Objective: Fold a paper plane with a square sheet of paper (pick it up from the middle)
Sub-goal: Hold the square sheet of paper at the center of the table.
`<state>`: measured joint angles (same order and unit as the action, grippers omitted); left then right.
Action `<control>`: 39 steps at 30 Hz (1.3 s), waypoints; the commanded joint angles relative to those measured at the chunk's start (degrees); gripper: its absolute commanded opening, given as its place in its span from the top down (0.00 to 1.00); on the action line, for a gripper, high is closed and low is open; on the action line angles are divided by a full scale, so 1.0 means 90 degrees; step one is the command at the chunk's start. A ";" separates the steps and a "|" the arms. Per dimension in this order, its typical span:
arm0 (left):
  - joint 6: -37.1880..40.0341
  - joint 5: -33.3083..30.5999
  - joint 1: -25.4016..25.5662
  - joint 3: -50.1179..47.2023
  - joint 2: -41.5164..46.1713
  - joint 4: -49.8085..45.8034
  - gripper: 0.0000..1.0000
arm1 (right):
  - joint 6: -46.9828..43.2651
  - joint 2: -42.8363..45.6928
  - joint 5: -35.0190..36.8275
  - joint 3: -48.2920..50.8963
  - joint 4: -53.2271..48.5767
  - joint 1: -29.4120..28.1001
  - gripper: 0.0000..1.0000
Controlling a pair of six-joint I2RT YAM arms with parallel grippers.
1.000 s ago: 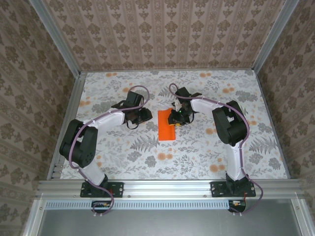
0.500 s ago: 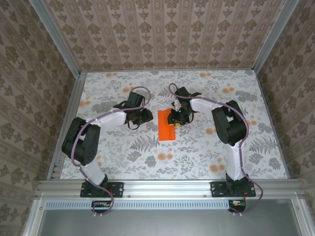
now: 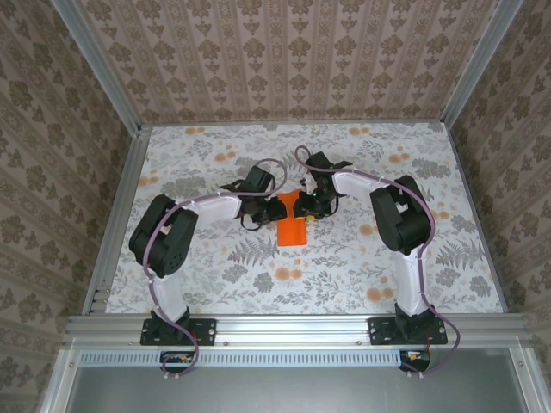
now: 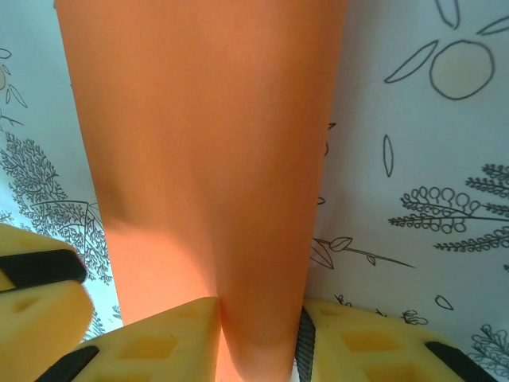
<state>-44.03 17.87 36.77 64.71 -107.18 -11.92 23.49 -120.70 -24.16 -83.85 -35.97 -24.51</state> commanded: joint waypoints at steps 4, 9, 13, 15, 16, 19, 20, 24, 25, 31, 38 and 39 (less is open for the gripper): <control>-0.0108 0.0100 0.0012 0.0226 -0.0116 0.0021 0.77 | -0.0072 -0.0459 0.0585 0.0091 -0.0390 0.0019 0.66; -0.0108 0.0046 0.0011 0.0207 -0.0103 0.0005 0.78 | 0.0025 -0.0499 0.0613 0.0093 -0.0369 0.0019 0.65; -0.0108 0.0077 0.0015 0.0194 -0.0137 0.0023 0.79 | 0.0081 -0.0534 0.0695 0.0105 -0.0356 0.0018 0.66; -0.0104 0.0080 0.0016 0.0187 -0.0159 0.0028 0.80 | 0.0130 -0.0548 0.0699 0.0123 -0.0330 0.0019 0.67; -0.0103 0.0085 0.0014 0.0188 -0.0162 0.0028 0.80 | 0.0150 -0.0554 0.0701 0.0135 -0.0321 0.0019 0.67; -0.0107 0.0097 0.0011 0.0182 -0.0180 0.0027 0.81 | 0.0194 -0.0573 0.0702 0.0133 -0.0292 0.0014 0.67; -0.0105 0.0095 0.0015 0.0192 -0.0181 0.0025 0.81 | 0.0204 -0.0581 0.0698 0.0129 -0.0300 0.0017 0.67; -0.0098 0.0104 0.0016 0.0189 -0.0211 0.0016 0.81 | 0.0214 -0.0617 0.0693 0.0126 -0.0292 0.0028 0.67; -0.0098 0.0105 0.0016 0.0185 -0.0220 0.0016 0.81 | 0.0232 -0.0621 0.0690 0.0127 -0.0298 0.0022 0.67; -0.0102 0.0134 0.0015 0.0216 -0.0289 0.0006 0.81 | 0.0225 -0.0665 0.0683 0.0122 -0.0301 0.0019 0.66; -0.0098 0.0164 0.0011 0.0266 -0.0360 -0.0020 0.82 | 0.0233 -0.0690 0.0686 0.0130 -0.0300 0.0021 0.65; -0.0097 0.0146 0.0015 0.0274 -0.0376 -0.0049 0.82 | 0.0242 -0.0695 0.0692 0.0140 -0.0298 0.0024 0.65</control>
<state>-44.23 18.28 36.73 65.45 -109.69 -11.92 24.64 -121.27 -24.03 -84.44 -36.40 -24.51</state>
